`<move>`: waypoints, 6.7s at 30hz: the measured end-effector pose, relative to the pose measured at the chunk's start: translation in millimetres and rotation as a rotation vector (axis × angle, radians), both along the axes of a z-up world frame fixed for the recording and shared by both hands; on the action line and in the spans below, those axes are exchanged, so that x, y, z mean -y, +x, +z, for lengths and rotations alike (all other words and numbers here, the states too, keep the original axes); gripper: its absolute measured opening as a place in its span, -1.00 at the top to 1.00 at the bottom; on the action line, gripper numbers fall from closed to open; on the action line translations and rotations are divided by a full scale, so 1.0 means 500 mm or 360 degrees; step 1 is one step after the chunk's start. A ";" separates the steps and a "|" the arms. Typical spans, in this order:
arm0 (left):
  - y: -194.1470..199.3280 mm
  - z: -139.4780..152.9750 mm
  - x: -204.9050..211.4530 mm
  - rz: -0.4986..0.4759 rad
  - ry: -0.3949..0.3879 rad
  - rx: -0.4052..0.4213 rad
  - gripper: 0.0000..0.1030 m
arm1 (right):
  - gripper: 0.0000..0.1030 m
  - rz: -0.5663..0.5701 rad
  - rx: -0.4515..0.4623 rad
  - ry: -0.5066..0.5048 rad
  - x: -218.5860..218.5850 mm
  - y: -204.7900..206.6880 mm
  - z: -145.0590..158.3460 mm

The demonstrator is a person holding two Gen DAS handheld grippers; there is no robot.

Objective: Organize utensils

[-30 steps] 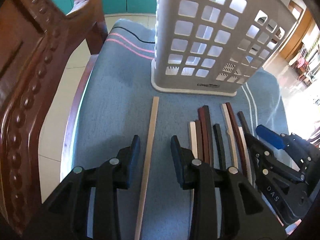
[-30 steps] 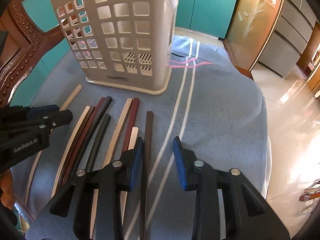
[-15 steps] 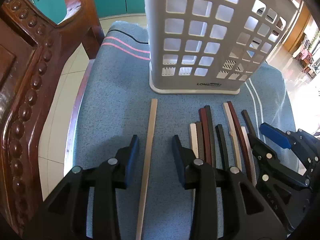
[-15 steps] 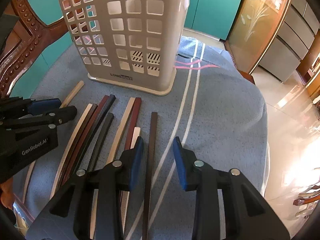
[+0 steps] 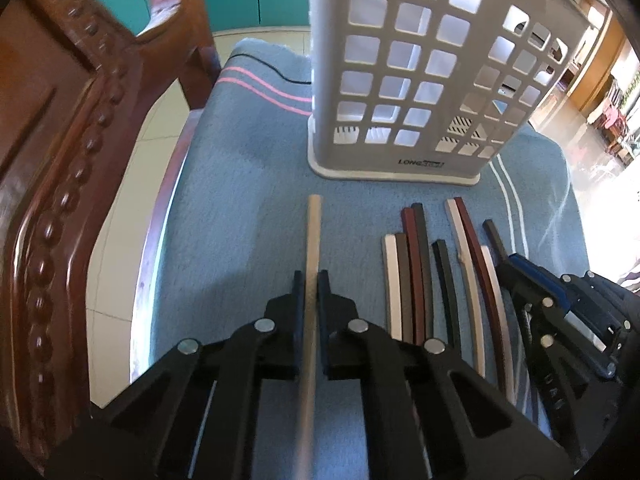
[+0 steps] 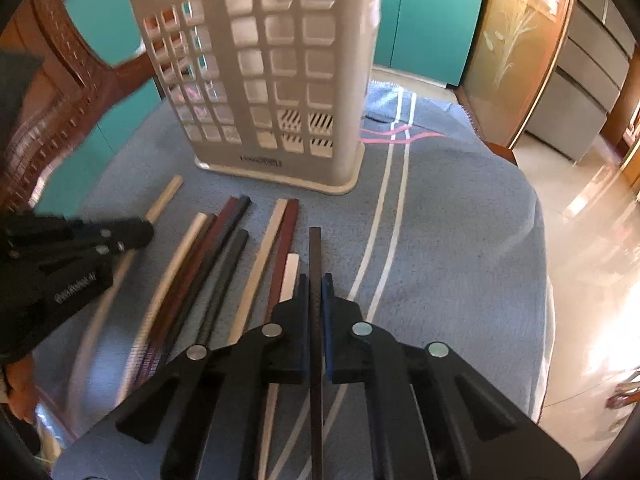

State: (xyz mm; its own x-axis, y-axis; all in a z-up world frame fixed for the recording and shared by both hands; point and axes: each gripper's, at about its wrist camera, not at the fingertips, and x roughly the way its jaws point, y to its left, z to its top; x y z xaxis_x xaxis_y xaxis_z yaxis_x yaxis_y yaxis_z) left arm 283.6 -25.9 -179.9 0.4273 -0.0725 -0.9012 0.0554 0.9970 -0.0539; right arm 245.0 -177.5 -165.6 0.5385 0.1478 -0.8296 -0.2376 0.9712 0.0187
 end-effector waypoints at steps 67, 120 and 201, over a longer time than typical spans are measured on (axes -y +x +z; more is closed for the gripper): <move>-0.217 0.330 -0.040 0.0079 -0.0228 0.0888 0.33 | 0.14 -0.0151 0.0994 0.0539 0.137 -0.242 0.349; -0.266 0.009 0.001 -0.0147 -0.0286 0.0152 0.88 | 0.77 -0.0248 -0.0092 0.0185 0.103 -0.187 -0.017; -0.195 -0.004 -0.020 -0.0089 -0.0327 0.0108 0.67 | 0.47 -0.0185 -0.0021 0.0251 0.100 -0.181 -0.004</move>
State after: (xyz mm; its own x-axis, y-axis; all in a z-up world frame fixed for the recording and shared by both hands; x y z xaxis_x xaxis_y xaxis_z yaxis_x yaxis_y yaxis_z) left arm 186.1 -15.9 -181.9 0.4766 -0.2772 -0.8343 0.1209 0.9606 -0.2501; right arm 154.3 -227.3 -167.7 0.5490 0.2135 -0.8081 -0.1225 0.9769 0.1749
